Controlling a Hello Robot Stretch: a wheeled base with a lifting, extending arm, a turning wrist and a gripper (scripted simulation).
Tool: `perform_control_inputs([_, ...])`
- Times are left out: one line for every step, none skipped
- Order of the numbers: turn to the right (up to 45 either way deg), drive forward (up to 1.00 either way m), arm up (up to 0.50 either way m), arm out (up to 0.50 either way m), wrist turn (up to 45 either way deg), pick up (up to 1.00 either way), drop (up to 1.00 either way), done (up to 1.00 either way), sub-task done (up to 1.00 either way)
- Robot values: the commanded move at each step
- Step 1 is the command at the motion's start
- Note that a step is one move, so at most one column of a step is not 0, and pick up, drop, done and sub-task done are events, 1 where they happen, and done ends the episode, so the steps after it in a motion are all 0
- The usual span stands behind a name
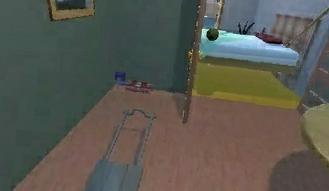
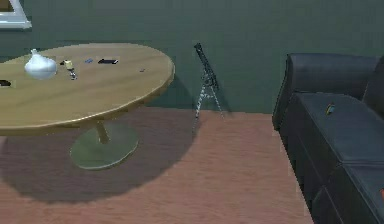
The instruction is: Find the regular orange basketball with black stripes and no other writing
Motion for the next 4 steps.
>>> perform_control_inputs([39.0,0.0,0.0,0.0,0.0,0.0,0.0,0.0,0.0])
perform_control_inputs([0.0,0.5,0.0,0.0,0.0,0.0,0.0,0.0,0.0])
perform_control_inputs([-30.0,0.0,0.0,0.0,0.0,0.0,0.0,0.0,0.0])
perform_control_inputs([0.0,1.0,0.0,0.0,0.0,0.0,0.0,0.0,0.0])
